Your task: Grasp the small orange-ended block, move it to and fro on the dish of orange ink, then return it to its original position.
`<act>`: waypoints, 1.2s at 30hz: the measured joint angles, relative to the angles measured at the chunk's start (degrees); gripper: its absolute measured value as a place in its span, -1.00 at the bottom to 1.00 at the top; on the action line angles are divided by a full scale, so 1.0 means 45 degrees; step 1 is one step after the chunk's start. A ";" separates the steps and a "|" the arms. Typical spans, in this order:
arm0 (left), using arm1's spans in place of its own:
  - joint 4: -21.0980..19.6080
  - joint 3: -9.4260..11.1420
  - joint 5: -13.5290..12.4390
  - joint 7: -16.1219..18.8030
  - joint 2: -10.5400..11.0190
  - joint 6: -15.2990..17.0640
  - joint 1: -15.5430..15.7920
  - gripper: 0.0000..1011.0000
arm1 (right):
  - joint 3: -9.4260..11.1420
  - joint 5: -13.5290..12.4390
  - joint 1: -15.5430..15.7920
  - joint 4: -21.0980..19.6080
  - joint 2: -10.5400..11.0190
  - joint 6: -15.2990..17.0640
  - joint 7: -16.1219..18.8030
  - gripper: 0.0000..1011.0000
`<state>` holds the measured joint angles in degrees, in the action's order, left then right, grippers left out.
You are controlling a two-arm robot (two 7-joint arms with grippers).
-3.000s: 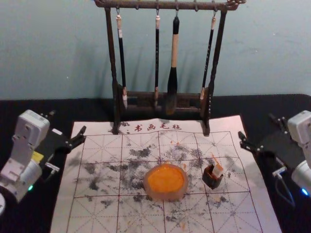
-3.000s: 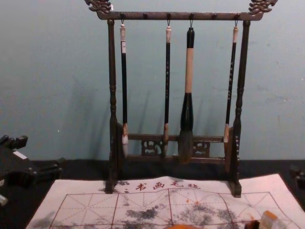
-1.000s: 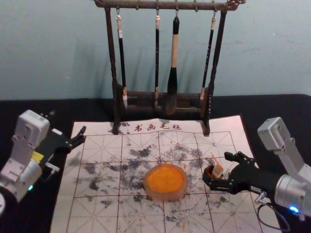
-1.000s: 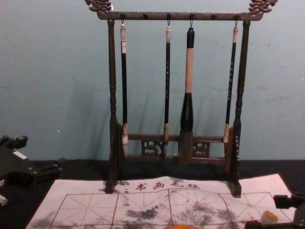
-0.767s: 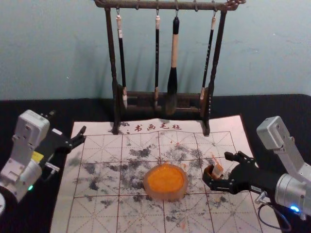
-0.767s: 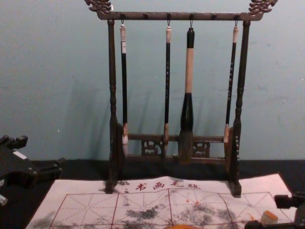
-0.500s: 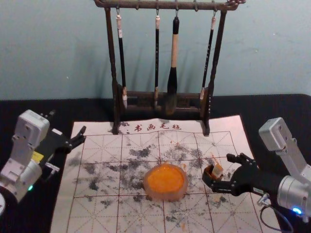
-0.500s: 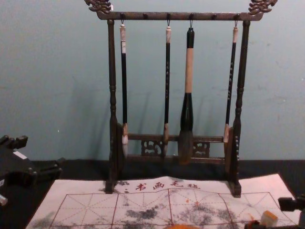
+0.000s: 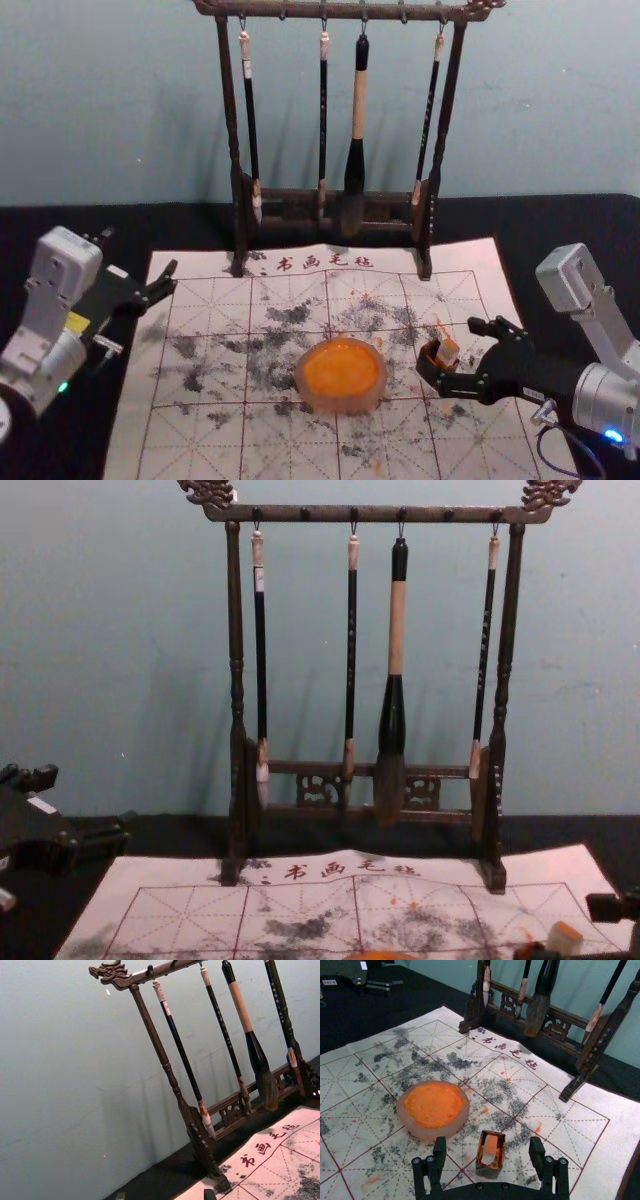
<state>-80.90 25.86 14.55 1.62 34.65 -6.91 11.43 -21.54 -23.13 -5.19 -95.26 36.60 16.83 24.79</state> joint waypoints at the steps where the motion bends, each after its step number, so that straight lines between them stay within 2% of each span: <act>1: 0.0000 0.0000 0.0000 0.0000 0.0000 0.0000 0.0000 1.00 | -0.0001 -0.0001 -0.0001 0.0000 0.0000 0.0001 0.0000 0.98; 6: 0.0000 0.0000 -0.0001 -0.0001 0.0000 0.0000 0.0001 1.00 | -0.0008 -0.0006 -0.0006 0.0004 0.0000 0.0003 -0.0004 0.83; 7: 0.0000 0.0000 -0.0001 -0.0001 0.0000 0.0000 0.0000 1.00 | -0.0010 -0.0006 -0.0007 0.0005 -0.0001 0.0004 -0.0006 0.73; 10: 0.0000 0.0000 -0.0001 0.0000 0.0000 0.0000 0.0001 1.00 | -0.0015 -0.0006 -0.0010 0.0009 0.0000 0.0007 -0.0010 0.63; 13: 0.0000 0.0000 -0.0001 -0.0001 0.0000 0.0000 0.0001 1.00 | -0.0019 -0.0007 -0.0013 0.0012 0.0000 0.0009 -0.0014 0.41; 15: 0.0000 0.0000 -0.0001 -0.0001 0.0000 0.0000 0.0000 1.00 | -0.0019 -0.0006 -0.0015 0.0014 0.0000 0.0010 -0.0015 0.34; 19: 0.0000 0.0000 -0.0001 -0.0001 0.0000 0.0000 0.0000 1.00 | -0.0020 -0.0006 -0.0020 0.0020 0.0000 0.0011 -0.0020 0.01; 21: 0.0000 0.0000 -0.0001 -0.0001 0.0000 0.0000 0.0000 1.00 | -0.0020 -0.0006 -0.0022 0.0021 -0.0001 0.0010 -0.0020 -0.06; 22: 0.0000 0.0000 -0.0001 0.0000 0.0000 0.0000 0.0001 1.00 | -0.0020 -0.0006 -0.0024 0.0022 0.0000 0.0010 -0.0021 -0.18; 25: 0.0000 0.0000 -0.0001 -0.0001 0.0000 0.0000 0.0001 1.00 | -0.0020 -0.0006 -0.0025 0.0022 0.0000 0.0011 -0.0021 -0.29; 28: 0.0000 0.0000 -0.0001 -0.0001 0.0000 0.0000 0.0000 1.00 | -0.0020 -0.0006 -0.0026 0.0022 0.0000 0.0010 -0.0021 -0.57; 36: 0.0000 0.0000 -0.0001 -0.0001 0.0000 0.0000 0.0000 1.00 | -0.0020 -0.0006 -0.0026 0.0022 0.0000 0.0010 -0.0020 -0.94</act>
<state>-80.90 25.86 14.55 1.62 34.65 -6.91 11.43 -21.63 -23.15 -5.30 -95.16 36.60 16.88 24.70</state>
